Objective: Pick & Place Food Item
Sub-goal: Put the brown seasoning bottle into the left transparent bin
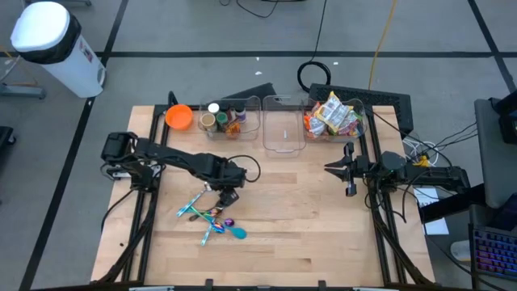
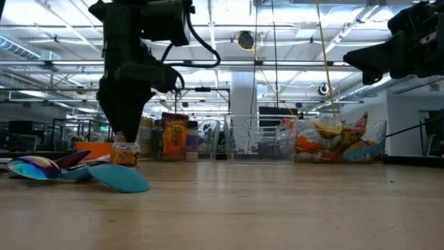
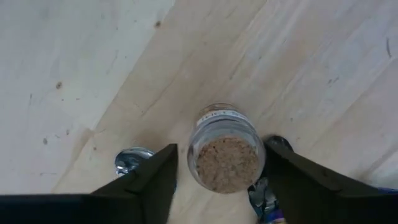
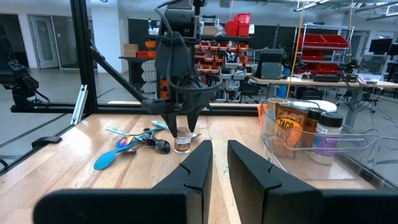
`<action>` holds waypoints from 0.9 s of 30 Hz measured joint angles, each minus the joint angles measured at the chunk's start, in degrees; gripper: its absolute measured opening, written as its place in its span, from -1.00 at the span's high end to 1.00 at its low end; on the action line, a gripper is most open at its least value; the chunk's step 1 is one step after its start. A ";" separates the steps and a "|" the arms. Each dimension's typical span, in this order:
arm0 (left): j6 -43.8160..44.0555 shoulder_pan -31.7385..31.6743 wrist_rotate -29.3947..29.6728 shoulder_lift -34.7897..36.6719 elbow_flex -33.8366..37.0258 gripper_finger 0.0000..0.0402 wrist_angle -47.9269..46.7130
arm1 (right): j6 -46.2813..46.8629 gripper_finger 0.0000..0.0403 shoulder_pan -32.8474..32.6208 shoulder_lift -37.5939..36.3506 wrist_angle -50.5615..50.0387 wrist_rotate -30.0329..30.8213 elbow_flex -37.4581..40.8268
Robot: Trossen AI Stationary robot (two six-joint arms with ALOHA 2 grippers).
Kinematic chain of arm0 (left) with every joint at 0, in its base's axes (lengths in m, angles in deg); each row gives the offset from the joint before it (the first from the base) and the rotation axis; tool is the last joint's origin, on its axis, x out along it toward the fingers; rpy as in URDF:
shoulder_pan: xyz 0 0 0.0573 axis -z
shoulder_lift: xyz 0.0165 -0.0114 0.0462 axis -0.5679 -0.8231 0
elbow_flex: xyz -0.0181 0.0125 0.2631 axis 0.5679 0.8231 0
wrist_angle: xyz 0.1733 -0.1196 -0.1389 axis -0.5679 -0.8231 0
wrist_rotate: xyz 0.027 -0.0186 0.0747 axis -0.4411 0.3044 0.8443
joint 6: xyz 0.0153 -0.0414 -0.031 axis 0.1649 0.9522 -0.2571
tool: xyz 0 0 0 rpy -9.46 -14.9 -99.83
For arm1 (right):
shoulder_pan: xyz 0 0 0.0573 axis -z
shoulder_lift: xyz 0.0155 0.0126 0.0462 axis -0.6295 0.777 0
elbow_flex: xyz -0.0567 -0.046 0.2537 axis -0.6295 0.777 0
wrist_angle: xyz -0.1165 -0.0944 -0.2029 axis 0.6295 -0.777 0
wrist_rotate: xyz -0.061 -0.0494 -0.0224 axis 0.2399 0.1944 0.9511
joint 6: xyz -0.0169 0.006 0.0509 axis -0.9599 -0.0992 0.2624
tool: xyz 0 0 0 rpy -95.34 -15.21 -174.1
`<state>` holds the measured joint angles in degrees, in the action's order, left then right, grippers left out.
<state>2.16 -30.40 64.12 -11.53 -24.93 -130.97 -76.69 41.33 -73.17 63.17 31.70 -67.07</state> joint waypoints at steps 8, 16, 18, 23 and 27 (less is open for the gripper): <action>0.08 -0.16 -1.13 0.06 -0.28 0.13 -1.80 | 0.02 0.79 0.02 -0.02 0.00 0.00 -0.02; -4.04 -1.93 0.93 4.69 -6.67 0.13 -3.26 | 0.00 0.79 0.00 0.00 0.01 0.02 -0.02; -6.38 -2.89 2.34 6.44 -9.72 0.13 -3.41 | 0.02 0.79 0.01 -0.01 -0.01 0.02 0.00; -12.24 -6.58 8.57 8.67 -19.85 0.13 -4.81 | 0.02 0.79 0.00 -0.02 -0.02 0.02 -0.02; -16.32 -10.95 12.75 8.73 -28.40 0.13 -4.81 | 0.00 0.79 0.01 -0.02 -0.02 0.00 -0.02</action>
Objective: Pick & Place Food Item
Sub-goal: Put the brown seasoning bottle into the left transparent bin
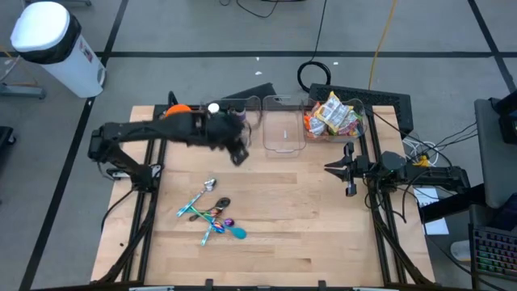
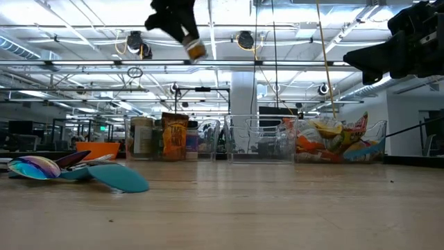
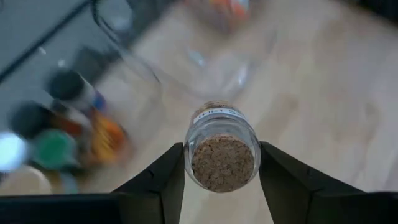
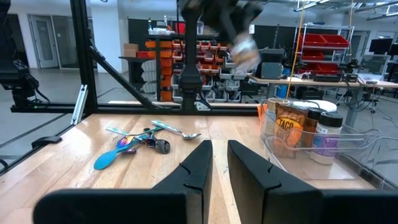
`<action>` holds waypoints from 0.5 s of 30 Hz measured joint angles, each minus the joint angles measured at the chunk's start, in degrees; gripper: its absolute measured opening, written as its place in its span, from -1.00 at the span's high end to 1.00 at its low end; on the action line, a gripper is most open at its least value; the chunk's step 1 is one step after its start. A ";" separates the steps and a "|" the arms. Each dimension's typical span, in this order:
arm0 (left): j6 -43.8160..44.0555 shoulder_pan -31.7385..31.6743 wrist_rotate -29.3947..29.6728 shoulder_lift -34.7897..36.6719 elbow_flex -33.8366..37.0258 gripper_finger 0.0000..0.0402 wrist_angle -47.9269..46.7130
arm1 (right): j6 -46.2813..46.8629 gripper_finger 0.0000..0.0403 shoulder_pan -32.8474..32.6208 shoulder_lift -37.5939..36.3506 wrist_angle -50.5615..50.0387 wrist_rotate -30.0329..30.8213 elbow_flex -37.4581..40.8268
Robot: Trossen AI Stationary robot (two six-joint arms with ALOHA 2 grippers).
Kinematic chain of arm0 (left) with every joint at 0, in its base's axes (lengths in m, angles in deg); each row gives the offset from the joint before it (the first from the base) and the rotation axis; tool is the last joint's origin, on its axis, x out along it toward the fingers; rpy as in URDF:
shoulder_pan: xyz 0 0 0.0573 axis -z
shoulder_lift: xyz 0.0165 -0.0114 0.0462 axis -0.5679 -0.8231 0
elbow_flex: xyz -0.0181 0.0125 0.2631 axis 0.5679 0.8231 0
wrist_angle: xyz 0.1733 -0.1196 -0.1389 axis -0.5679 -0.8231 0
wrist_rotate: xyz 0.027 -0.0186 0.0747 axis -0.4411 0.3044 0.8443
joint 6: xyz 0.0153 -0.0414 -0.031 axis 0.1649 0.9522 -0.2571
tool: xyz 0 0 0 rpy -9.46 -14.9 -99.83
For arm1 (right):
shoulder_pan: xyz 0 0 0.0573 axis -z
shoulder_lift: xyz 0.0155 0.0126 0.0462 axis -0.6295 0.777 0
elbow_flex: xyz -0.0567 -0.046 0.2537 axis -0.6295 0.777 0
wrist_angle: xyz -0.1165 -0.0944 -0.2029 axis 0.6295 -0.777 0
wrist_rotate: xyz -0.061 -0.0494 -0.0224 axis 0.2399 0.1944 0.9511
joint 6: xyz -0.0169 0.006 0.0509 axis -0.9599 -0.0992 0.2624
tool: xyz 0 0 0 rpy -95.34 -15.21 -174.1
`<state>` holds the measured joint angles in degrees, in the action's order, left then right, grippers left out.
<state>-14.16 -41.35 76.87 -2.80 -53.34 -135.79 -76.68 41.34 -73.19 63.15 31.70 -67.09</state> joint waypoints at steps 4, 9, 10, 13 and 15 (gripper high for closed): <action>-3.70 -5.24 -0.03 -0.06 -3.68 0.13 3.16 | 0.00 0.79 -0.01 0.01 0.00 0.01 0.02; -5.78 -12.12 -0.42 -0.21 -3.49 0.13 5.27 | 0.02 0.79 0.01 0.00 0.00 0.00 0.02; -5.76 -13.26 -0.42 -0.54 -3.21 0.13 5.62 | 0.01 0.79 0.00 0.02 -0.01 0.01 0.00; -5.22 -16.38 -0.45 -1.22 -1.35 0.13 6.86 | 0.02 0.79 0.01 0.01 0.00 0.02 0.00; -4.60 -17.60 -0.53 -2.10 -0.15 0.13 8.98 | 0.01 0.79 -0.01 0.02 0.00 0.02 0.00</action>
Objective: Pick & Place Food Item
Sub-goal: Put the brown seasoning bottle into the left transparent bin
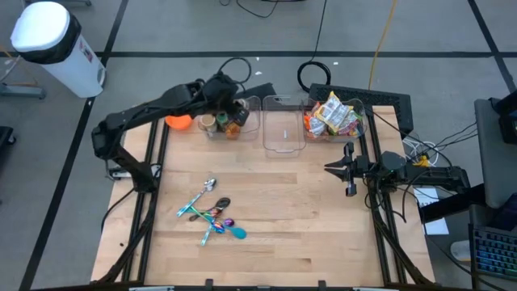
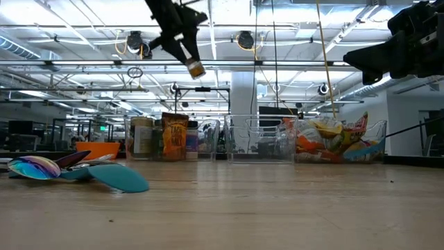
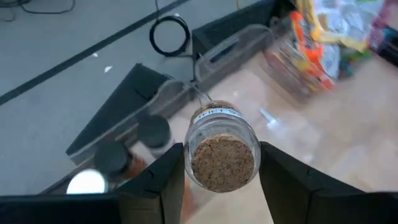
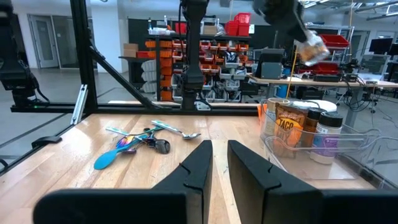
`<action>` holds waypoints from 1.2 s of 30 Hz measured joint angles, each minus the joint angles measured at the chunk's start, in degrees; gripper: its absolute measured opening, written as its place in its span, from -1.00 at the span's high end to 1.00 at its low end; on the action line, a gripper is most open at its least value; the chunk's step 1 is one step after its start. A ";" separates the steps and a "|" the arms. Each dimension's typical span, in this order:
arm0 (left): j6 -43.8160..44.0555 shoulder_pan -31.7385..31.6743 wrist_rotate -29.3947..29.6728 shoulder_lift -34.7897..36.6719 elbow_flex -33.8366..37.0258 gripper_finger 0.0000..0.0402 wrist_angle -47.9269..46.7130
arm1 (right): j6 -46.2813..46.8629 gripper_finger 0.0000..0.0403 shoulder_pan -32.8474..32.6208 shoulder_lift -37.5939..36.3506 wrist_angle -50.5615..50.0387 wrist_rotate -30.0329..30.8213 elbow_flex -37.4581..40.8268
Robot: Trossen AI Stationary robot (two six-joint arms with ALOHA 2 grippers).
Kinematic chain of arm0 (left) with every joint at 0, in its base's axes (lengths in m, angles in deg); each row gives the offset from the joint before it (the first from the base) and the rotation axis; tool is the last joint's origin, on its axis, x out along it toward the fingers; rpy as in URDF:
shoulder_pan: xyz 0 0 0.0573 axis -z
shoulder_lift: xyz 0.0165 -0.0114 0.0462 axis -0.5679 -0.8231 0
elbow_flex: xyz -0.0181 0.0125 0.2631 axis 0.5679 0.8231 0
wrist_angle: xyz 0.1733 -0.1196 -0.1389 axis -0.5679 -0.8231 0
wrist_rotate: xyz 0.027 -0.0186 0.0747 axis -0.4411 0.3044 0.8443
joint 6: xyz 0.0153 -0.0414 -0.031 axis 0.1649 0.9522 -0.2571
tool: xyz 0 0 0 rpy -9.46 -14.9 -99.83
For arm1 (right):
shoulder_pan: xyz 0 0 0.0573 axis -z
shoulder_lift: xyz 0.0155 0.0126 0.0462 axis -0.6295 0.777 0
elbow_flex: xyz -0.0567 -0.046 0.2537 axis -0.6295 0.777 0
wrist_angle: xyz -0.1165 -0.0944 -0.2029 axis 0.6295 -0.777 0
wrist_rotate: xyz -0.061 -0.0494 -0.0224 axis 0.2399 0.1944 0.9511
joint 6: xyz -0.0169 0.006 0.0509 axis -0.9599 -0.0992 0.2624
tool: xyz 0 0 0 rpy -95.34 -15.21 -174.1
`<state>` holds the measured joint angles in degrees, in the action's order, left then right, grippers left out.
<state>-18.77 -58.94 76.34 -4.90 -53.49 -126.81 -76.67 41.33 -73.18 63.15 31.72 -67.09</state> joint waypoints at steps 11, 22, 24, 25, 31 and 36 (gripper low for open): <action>-0.31 -3.58 -5.16 -10.18 2.85 0.13 4.55 | -0.02 0.79 0.02 -0.02 0.02 0.00 0.00; -0.63 -4.97 -7.37 -20.29 2.85 0.13 5.49 | 0.00 0.79 0.02 -0.01 -0.02 0.00 0.00; -0.65 -5.00 -7.56 -21.72 2.85 0.13 5.56 | -0.02 0.79 0.00 0.00 0.00 -0.02 0.00; -0.63 -5.00 -7.58 -22.42 2.85 0.13 5.48 | -0.01 0.79 0.00 0.00 -0.02 -0.01 0.01; -0.63 -5.22 -8.33 -24.60 2.85 0.13 5.61 | 0.00 0.79 0.01 -0.01 -0.02 -0.02 0.00; -0.58 -5.24 -8.83 -24.77 2.85 0.13 5.56 | -0.01 0.79 0.01 0.00 -0.02 -0.01 0.00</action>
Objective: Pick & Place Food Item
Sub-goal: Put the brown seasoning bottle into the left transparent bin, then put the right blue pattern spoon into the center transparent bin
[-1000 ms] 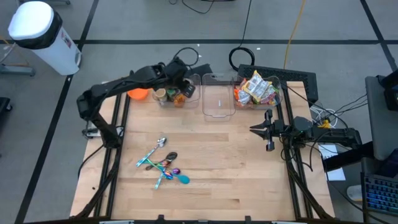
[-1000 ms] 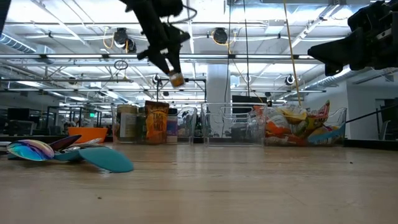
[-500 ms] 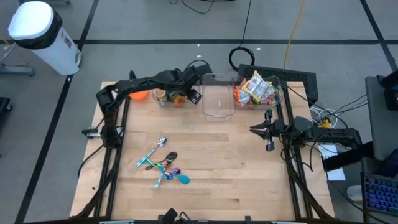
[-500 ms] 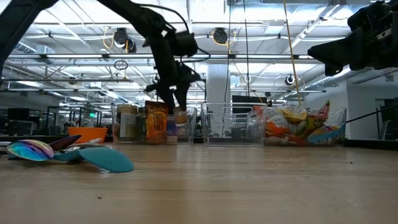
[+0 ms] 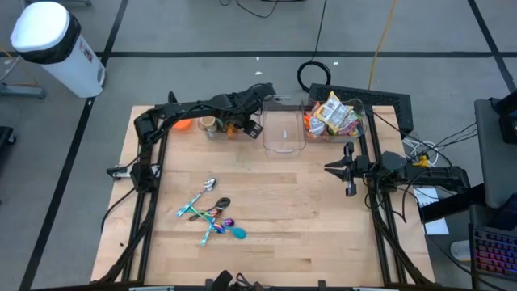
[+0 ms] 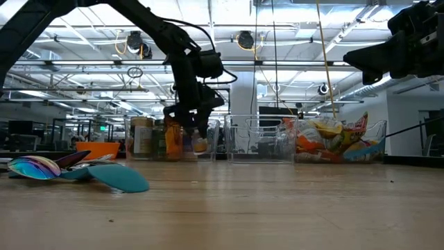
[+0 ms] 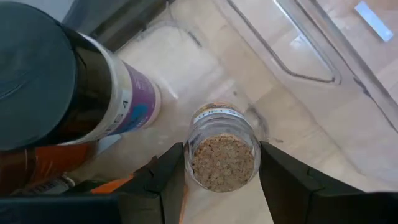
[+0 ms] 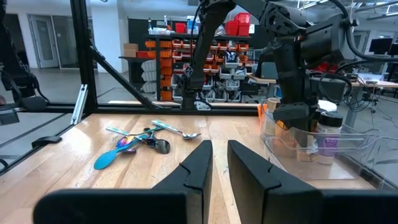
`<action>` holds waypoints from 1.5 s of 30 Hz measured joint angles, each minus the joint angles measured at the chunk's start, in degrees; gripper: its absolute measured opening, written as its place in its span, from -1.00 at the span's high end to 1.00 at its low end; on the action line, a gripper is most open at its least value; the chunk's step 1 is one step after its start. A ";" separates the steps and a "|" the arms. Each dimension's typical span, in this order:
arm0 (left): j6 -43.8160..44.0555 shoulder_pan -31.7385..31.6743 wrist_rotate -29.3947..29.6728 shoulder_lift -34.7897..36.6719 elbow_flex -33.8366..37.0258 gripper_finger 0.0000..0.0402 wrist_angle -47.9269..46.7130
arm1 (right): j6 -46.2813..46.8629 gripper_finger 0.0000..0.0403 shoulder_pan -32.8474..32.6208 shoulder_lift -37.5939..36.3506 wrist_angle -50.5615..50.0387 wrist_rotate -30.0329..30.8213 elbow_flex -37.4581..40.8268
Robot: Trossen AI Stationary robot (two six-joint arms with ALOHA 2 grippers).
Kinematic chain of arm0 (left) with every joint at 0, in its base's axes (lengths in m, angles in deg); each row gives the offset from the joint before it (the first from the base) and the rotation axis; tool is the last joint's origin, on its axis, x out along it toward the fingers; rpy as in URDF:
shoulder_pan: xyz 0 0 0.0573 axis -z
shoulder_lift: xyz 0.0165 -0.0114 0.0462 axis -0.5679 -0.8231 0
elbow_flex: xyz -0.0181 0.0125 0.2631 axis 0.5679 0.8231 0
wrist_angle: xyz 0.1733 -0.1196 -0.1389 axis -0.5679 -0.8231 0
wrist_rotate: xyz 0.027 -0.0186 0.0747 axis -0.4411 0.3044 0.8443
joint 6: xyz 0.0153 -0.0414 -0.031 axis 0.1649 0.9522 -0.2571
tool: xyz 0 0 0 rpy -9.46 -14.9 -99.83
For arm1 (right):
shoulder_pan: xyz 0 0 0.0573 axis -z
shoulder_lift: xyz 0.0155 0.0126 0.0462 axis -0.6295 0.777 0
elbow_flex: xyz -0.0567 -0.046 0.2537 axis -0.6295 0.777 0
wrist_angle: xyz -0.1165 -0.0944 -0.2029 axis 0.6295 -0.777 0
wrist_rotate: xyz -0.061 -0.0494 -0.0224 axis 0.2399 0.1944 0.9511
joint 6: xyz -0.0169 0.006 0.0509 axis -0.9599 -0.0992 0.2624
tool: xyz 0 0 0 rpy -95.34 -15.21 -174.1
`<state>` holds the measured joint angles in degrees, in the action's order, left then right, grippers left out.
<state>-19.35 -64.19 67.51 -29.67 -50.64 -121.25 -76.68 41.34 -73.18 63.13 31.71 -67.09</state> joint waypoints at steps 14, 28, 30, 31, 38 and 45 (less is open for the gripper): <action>1.84 0.44 3.58 -0.37 0.00 -0.31 -0.20 | -0.01 0.79 0.01 0.00 0.00 -0.01 -0.01; -6.54 0.90 2.23 2.61 0.00 -0.27 1.18 | 0.01 0.79 0.00 -0.01 0.00 -0.01 0.01; -6.60 0.96 2.38 4.56 0.00 -0.27 1.52 | 0.02 0.79 0.01 -0.01 -0.02 0.01 0.02; -6.62 1.04 2.42 5.80 0.00 -0.28 1.68 | 0.01 0.79 0.01 -0.01 0.00 0.01 -0.01; -8.66 2.88 2.84 17.45 0.00 -0.32 1.07 | 0.01 0.79 0.01 -0.01 0.00 -0.01 -0.01; -9.70 11.72 2.86 29.32 0.00 -0.33 -1.88 | 0.00 0.79 0.00 -0.01 0.00 0.00 0.00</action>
<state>-29.05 -52.47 70.37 -0.35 -50.64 -123.13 -76.69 41.34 -73.19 63.13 31.70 -67.09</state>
